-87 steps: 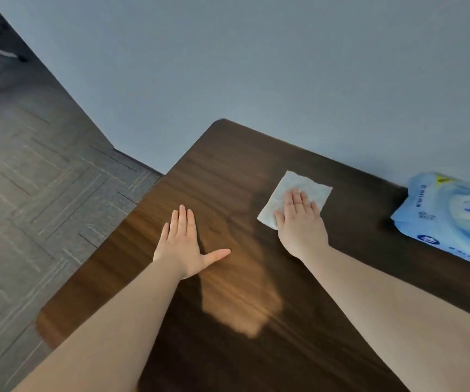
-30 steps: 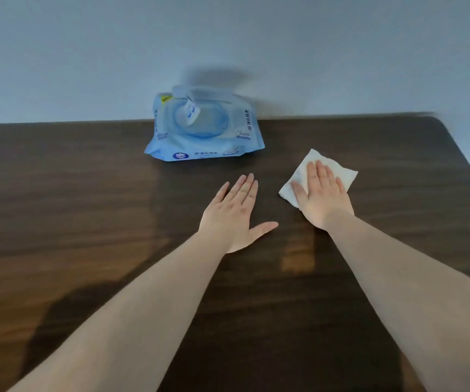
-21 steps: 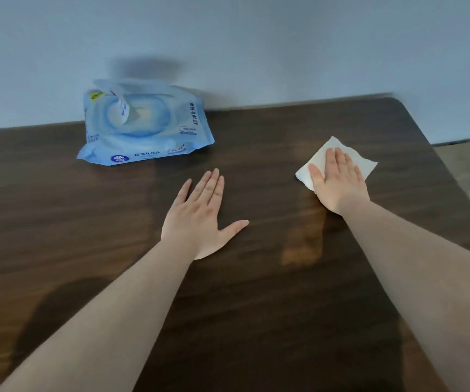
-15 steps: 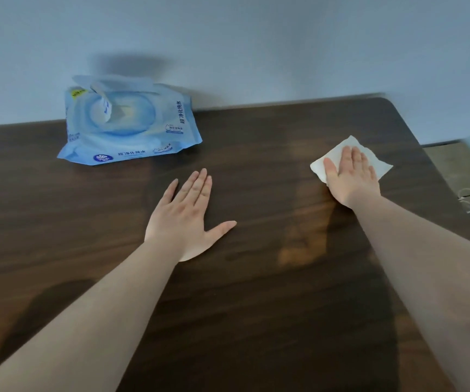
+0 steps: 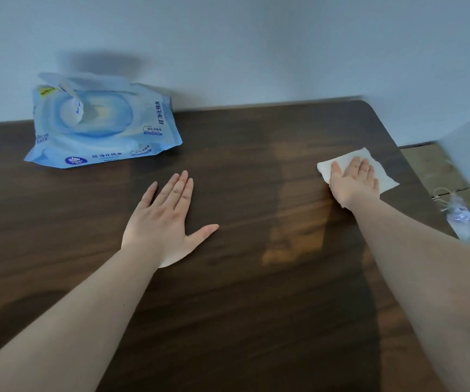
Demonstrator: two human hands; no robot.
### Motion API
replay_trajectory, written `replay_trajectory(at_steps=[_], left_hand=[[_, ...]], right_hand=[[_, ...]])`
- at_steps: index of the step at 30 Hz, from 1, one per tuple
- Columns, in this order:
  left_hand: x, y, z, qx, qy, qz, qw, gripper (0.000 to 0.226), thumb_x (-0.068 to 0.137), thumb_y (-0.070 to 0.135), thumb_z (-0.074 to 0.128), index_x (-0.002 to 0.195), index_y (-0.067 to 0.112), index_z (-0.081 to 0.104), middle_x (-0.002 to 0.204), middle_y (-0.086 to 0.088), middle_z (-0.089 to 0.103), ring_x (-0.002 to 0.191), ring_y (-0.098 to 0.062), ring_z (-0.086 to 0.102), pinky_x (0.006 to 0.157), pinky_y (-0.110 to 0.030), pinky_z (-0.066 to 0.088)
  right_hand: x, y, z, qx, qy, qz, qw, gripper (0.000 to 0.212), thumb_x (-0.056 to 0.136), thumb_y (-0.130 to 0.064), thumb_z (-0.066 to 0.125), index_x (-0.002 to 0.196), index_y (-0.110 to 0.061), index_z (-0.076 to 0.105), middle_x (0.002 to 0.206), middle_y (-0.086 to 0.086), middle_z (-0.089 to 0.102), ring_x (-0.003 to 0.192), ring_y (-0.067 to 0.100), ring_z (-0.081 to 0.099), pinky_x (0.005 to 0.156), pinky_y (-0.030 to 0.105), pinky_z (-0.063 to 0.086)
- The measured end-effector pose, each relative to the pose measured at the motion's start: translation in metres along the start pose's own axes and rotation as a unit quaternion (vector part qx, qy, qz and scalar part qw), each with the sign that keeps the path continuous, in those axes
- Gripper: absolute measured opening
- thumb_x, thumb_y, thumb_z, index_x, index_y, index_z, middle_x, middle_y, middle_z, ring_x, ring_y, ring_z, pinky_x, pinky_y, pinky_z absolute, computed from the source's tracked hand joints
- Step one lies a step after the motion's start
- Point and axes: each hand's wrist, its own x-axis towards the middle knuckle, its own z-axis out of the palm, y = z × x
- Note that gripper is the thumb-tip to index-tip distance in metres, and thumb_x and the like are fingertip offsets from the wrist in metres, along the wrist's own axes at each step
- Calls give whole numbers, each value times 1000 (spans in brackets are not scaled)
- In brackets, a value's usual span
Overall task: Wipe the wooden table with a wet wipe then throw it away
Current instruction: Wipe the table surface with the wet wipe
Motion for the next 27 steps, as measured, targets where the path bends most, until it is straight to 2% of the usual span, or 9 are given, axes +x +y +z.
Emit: replay_trajectory(at_steps=[4,8,13,17,20,27], left_hand=[[-2,0,2,-2,-1,1,1000,96,75,81,-4,147,18,-16,155,4,-21,141,-8,-20,117,-36,-10],[-14,-6,3,-47,-6,-15,999,93,78,78,1,147,17,-15,157,3,-18,141,-7,-19,116,-33,-11],[-71,-65,4,-50,-18,-109,993,97,76,80,5,146,17,-16,157,2,-19,142,-10,-17,116,-35,-8],[-133,-143,7,-48,4,-194,980,106,72,85,2,150,12,-4,159,-2,-9,145,-14,-9,117,-37,-1],[-186,-190,14,-41,-1,-259,965,112,67,86,-5,150,11,-3,159,-3,-7,145,-13,-9,117,-37,0],[-287,-257,30,-60,4,-388,920,118,62,91,-3,149,11,-5,158,-4,-10,145,-16,-10,118,-39,1]], right_hand=[[-27,-15,5,-49,-31,-97,994,69,96,-55,7,150,-15,-10,160,4,-11,146,19,-9,118,39,-5],[-64,-62,20,-90,-47,-219,970,68,96,-54,6,149,-15,-12,159,5,-13,146,21,-10,118,39,-5],[-129,-147,44,-133,-76,-377,914,67,96,-55,7,148,-19,-16,159,3,-18,145,18,-16,116,38,-10],[-203,-228,75,-155,-85,-507,844,66,96,-55,8,149,-21,-14,159,1,-16,145,17,-16,115,37,-11],[-249,-288,99,-153,-86,-559,811,65,97,-54,9,149,-20,-11,160,1,-13,145,17,-15,115,37,-11],[-344,-405,150,-150,-89,-633,755,67,96,-55,10,151,-20,-6,160,0,-10,146,19,-12,118,40,-7]])
